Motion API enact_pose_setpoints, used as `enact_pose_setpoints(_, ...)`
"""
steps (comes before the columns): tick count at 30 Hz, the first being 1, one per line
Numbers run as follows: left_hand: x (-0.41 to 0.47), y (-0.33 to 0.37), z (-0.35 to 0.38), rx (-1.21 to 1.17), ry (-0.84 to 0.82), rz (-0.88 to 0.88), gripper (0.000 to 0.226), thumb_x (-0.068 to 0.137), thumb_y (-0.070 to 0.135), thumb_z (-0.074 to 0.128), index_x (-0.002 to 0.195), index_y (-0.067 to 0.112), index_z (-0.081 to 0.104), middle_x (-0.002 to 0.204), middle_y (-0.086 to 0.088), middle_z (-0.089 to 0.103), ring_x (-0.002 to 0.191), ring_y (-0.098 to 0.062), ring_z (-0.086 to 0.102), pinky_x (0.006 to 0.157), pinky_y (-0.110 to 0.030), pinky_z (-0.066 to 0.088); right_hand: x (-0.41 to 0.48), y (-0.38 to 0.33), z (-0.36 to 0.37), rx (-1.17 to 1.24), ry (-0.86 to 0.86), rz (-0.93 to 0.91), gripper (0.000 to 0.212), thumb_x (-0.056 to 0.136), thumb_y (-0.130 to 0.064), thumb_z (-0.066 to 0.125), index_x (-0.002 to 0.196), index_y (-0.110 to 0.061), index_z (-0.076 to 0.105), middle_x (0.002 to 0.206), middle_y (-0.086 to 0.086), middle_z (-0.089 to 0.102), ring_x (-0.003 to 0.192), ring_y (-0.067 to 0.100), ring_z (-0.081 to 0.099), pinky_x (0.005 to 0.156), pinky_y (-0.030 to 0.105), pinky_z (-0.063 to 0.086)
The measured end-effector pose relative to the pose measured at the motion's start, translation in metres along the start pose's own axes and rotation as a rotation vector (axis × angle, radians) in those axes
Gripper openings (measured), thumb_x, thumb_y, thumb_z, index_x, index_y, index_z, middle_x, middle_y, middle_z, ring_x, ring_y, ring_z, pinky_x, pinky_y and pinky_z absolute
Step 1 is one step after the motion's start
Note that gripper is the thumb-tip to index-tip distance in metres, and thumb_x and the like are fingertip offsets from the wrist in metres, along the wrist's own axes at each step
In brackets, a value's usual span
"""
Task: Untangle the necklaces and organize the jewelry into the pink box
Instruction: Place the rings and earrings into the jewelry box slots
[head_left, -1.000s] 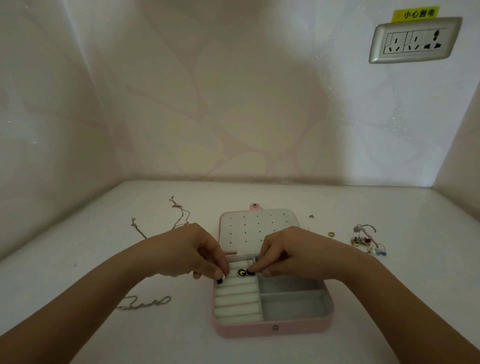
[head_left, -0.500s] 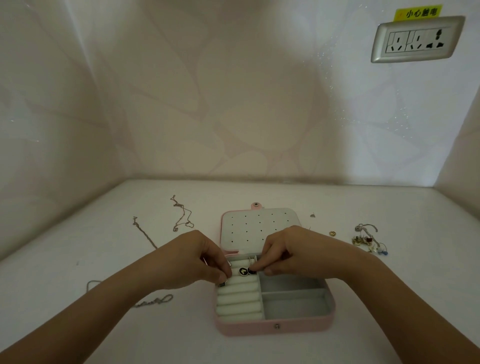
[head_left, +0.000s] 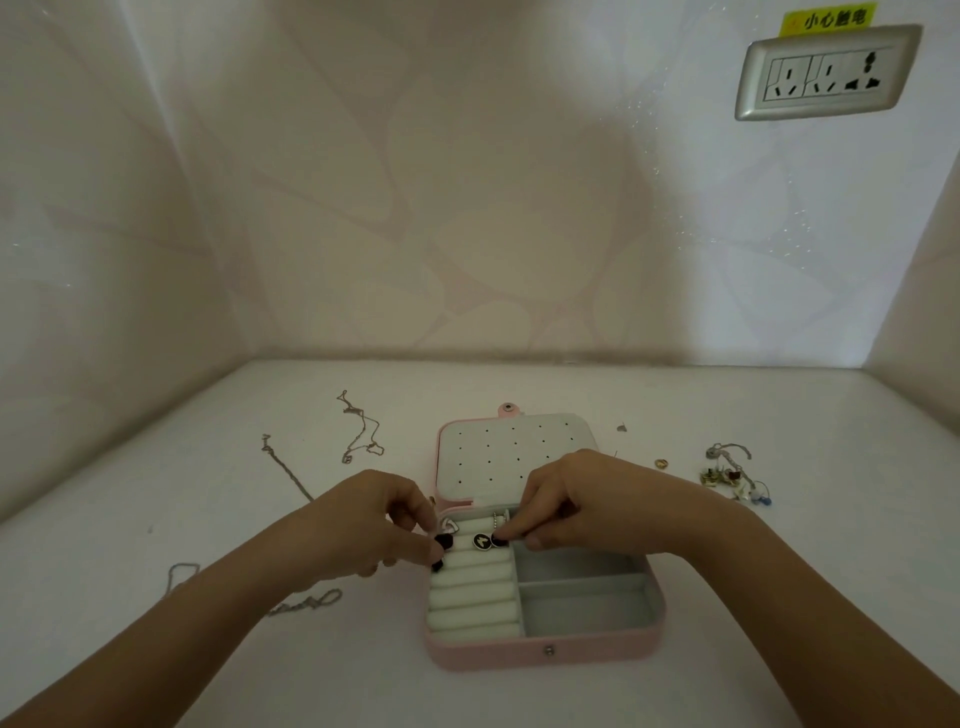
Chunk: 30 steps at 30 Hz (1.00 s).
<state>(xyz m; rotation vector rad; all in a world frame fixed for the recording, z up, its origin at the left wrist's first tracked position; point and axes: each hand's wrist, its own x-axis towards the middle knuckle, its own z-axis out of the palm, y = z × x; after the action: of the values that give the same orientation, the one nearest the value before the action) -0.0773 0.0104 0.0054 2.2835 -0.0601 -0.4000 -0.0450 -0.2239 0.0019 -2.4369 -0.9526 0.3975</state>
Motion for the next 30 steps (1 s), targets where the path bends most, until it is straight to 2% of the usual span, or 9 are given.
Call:
enact_pose_setpoints(4, 0.005, 0.000, -0.002, -0.079, -0.099, -0.124, 0.023, 0.074, 0.011, 0.078, 0.083, 0.012, 0.057, 0.063, 0.003, 0.056, 0.053, -0.009, 0.051, 0.043, -0.018, 0.035, 0.000, 0.001, 0.000, -0.004, 0.001, 0.002, 0.026, 0.089, -0.025, 0.065, 0.112, -0.037, 0.069, 0.104, -0.007, 0.065, 0.099, 0.004, 0.056, 0.094, 0.028, 0.045)
enact_pose_setpoints(9, 0.011, 0.001, -0.003, -0.070, -0.178, -0.140, 0.022, 0.077, 0.009, 0.074, 0.078, 0.014, 0.052, 0.068, -0.001, 0.057, 0.055, -0.010, 0.053, 0.045, -0.018, 0.036, 0.001, 0.001, 0.000, 0.002, -0.003, 0.002, 0.026, 0.089, -0.026, 0.065, 0.112, -0.038, 0.069, 0.105, -0.007, 0.066, 0.099, 0.005, 0.057, 0.095, 0.030, 0.045)
enact_pose_setpoints(13, 0.011, 0.003, -0.007, -0.042, -0.184, -0.106, 0.023, 0.078, 0.011, 0.076, 0.077, 0.014, 0.053, 0.063, 0.003, 0.056, 0.054, -0.009, 0.054, 0.046, -0.019, 0.037, 0.001, 0.002, 0.000, 0.010, 0.001, -0.003, 0.026, 0.089, -0.025, 0.065, 0.112, -0.037, 0.069, 0.104, -0.008, 0.065, 0.099, 0.004, 0.057, 0.095, 0.028, 0.045)
enact_pose_setpoints(17, 0.011, 0.007, -0.020, -0.077, -0.157, -0.031, 0.032, 0.077, 0.026, 0.078, 0.067, 0.017, 0.049, 0.058, 0.003, 0.050, 0.056, -0.013, 0.049, 0.048, -0.022, 0.032, 0.000, 0.003, 0.000, 0.055, 0.008, -0.007, 0.025, 0.088, -0.024, 0.067, 0.110, -0.037, 0.070, 0.104, -0.011, 0.066, 0.097, 0.000, 0.058, 0.093, 0.024, 0.046)
enact_pose_setpoints(21, 0.019, 0.020, -0.018, -0.127, -0.047, 0.122, 0.019, 0.084, 0.017, 0.070, 0.075, 0.012, 0.054, 0.055, 0.007, 0.054, 0.053, -0.009, 0.050, 0.047, -0.019, 0.037, -0.005, 0.002, -0.011, 0.100, 0.069, -0.011, 0.023, 0.087, -0.023, 0.068, 0.106, -0.036, 0.072, 0.099, -0.011, 0.068, 0.090, 0.001, 0.061, 0.087, 0.020, 0.047)
enact_pose_setpoints(23, 0.027, 0.028, -0.013, -0.103, 0.018, 0.204, 0.013, 0.085, 0.017, 0.069, 0.081, 0.012, 0.057, 0.058, 0.008, 0.057, 0.053, -0.005, 0.052, 0.050, -0.019, 0.041, -0.012, 0.004, -0.024, 0.115, 0.149, 0.042, 0.021, 0.087, -0.025, 0.068, 0.102, -0.039, 0.073, 0.097, -0.013, 0.069, 0.085, 0.003, 0.062, 0.085, 0.023, 0.049)
enact_pose_setpoints(26, 0.043, 0.039, -0.001, -0.008, 0.037, 0.344, 0.009, 0.084, 0.022, 0.070, 0.089, 0.022, 0.062, 0.080, 0.005, 0.061, 0.068, -0.004, 0.055, 0.066, -0.018, 0.046, -0.030, 0.018, -0.047, 0.105, 0.306, 0.206, 0.017, 0.087, -0.026, 0.067, 0.093, -0.039, 0.074, 0.086, -0.014, 0.071, 0.077, 0.010, 0.065, 0.076, 0.032, 0.053)
enact_pose_setpoints(28, 0.052, 0.049, 0.007, 0.077, 0.008, 0.430, 0.011, 0.085, 0.025, 0.068, 0.092, 0.030, 0.062, 0.095, 0.010, 0.065, 0.083, -0.002, 0.060, 0.078, -0.016, 0.047, -0.043, 0.035, -0.059, 0.033, 0.413, 0.364, 0.015, 0.088, -0.022, 0.066, 0.090, -0.035, 0.074, 0.079, -0.013, 0.069, 0.067, 0.004, 0.063, 0.060, 0.023, 0.051)
enact_pose_setpoints(30, 0.062, 0.061, 0.016, 0.163, -0.028, 0.485, 0.012, 0.088, 0.027, 0.065, 0.095, 0.035, 0.061, 0.104, 0.015, 0.064, 0.094, 0.004, 0.058, 0.087, -0.016, 0.048, -0.055, 0.056, -0.068, -0.008, 0.482, 0.519, 0.017, 0.089, -0.013, 0.064, 0.090, -0.027, 0.074, 0.078, -0.012, 0.067, 0.067, 0.000, 0.062, 0.058, 0.014, 0.046)
